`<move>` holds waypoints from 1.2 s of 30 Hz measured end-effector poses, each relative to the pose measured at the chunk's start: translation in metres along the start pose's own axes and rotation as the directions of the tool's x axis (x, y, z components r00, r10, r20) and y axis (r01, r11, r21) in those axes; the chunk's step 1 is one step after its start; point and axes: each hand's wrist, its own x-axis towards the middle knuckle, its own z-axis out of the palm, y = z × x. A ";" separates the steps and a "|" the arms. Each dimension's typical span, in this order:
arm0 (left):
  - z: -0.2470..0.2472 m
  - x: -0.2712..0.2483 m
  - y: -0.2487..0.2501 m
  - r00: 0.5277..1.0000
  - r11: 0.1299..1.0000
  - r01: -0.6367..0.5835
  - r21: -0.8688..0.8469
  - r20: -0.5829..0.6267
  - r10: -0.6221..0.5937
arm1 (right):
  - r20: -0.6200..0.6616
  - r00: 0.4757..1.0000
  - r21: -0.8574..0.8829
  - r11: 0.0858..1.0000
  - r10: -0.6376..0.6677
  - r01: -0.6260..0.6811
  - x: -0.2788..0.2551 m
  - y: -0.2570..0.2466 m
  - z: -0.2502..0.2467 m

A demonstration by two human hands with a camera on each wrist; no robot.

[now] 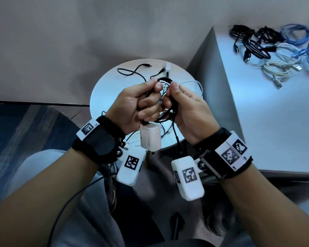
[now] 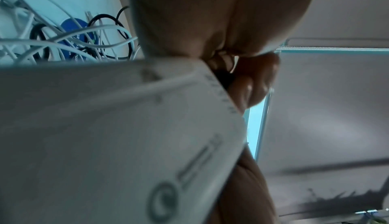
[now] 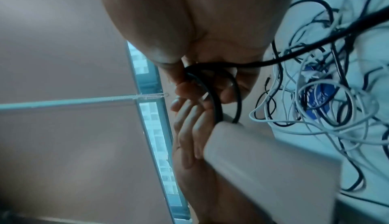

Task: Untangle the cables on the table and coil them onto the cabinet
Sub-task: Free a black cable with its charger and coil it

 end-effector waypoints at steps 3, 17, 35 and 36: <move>0.001 0.003 -0.005 0.995 0.996 -0.032 0.089 -0.094 0.041 | -0.051 0.998 -0.023 0.999 0.045 -0.046 0.001 -0.004 -0.001; -0.030 -0.002 0.001 0.998 0.477 0.052 0.877 -0.025 -0.063 | -0.126 0.938 -0.572 0.796 -0.324 0.198 0.007 -0.020 -0.025; -0.020 0.005 0.002 0.918 0.818 -0.254 0.517 -0.137 0.372 | -0.111 0.988 -0.421 0.906 -0.111 0.054 0.011 -0.005 -0.025; -0.019 0.004 0.003 0.933 0.820 -0.229 0.525 -0.121 0.338 | -0.112 0.990 -0.356 0.934 -0.086 0.041 0.012 -0.005 -0.025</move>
